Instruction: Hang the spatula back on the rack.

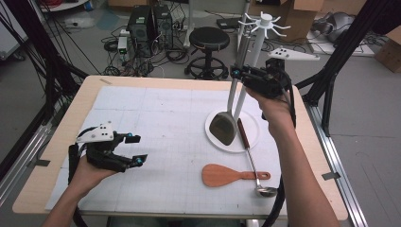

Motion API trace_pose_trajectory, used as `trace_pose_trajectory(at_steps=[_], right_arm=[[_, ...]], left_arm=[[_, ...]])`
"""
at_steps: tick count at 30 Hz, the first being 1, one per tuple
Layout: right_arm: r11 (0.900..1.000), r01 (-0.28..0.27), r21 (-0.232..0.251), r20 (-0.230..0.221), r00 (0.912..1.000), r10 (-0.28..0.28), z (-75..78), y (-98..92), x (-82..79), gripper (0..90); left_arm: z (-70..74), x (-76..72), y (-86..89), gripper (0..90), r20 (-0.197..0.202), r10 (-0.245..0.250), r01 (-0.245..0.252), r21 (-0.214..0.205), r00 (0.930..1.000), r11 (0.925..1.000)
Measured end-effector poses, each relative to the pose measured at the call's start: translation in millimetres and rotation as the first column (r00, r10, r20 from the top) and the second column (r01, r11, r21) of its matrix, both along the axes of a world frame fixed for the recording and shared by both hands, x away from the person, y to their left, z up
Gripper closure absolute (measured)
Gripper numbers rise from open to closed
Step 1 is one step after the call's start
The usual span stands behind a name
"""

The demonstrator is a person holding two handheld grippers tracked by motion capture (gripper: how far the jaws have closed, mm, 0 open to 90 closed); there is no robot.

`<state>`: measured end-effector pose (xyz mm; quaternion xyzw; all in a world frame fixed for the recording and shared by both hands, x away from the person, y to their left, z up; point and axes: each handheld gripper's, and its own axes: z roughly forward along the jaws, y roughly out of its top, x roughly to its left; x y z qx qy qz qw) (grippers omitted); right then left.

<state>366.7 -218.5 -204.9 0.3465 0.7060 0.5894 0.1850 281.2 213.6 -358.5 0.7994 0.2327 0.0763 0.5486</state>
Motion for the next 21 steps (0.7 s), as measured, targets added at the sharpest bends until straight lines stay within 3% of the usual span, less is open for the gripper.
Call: trace_pose_trajectory(at_steps=[11, 21], right_arm=[[0.9994, 0.026, -0.024, -0.026, 0.9993, -0.026, -11.3, -2.7, 4.8, 74.7], [0.9998, 0.020, -0.009, 0.012, 0.9997, -0.020, -10.5, -10.5, 1.9, 70.8]], left_arm=[[0.6, 0.0, 2.5, 26.5, 0.002, 0.006, -0.006, -0.002, 1.0000, 1.0000], [0.8, -0.1, 3.4, 26.5, 0.002, 0.007, -0.007, -0.006, 1.0000, 1.0000]])
